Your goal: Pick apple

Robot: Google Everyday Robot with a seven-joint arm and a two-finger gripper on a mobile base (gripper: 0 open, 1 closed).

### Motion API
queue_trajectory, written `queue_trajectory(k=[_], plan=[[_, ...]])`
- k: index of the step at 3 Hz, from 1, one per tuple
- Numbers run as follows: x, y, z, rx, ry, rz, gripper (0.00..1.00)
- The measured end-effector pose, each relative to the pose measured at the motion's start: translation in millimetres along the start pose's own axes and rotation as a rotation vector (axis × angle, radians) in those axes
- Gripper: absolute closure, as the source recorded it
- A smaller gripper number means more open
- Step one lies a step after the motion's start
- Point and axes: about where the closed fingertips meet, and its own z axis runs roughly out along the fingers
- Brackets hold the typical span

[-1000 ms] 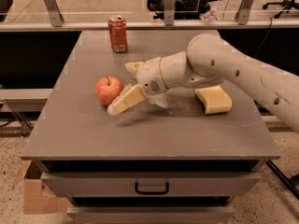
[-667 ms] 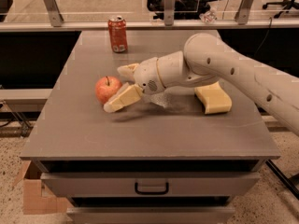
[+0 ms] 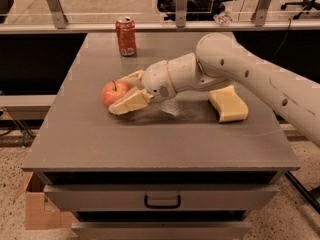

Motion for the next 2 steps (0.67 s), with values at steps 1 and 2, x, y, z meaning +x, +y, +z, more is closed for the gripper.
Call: queue_trajectory(k=[1, 2], plan=[[-25.9, 2.2, -26.2, 0.074, -0.053, -0.036, 0.94], [-46.2, 2.9, -69.6, 0.176, -0.069, -0.065, 1.0]])
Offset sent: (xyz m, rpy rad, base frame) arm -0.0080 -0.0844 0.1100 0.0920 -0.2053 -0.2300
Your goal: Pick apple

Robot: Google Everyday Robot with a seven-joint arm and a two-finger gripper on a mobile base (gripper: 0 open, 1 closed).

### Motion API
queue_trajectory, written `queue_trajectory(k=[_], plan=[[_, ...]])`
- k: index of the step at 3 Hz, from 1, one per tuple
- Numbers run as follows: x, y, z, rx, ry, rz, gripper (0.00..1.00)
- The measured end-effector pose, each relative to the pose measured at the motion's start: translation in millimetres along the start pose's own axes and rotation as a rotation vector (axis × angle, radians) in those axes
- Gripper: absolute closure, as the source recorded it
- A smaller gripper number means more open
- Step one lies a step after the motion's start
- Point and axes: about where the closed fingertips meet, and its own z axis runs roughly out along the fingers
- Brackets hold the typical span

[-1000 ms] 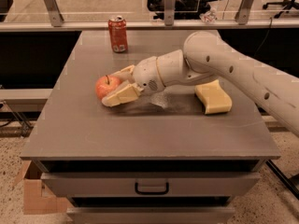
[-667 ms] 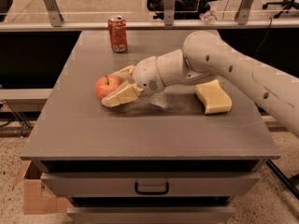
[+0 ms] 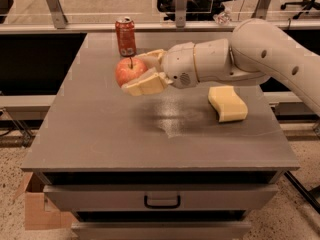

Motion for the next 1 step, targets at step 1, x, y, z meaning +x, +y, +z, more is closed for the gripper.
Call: queue_trajectory(k=[1], plan=[[0.0, 0.0, 0.0, 0.0, 0.0, 0.0, 1.0]])
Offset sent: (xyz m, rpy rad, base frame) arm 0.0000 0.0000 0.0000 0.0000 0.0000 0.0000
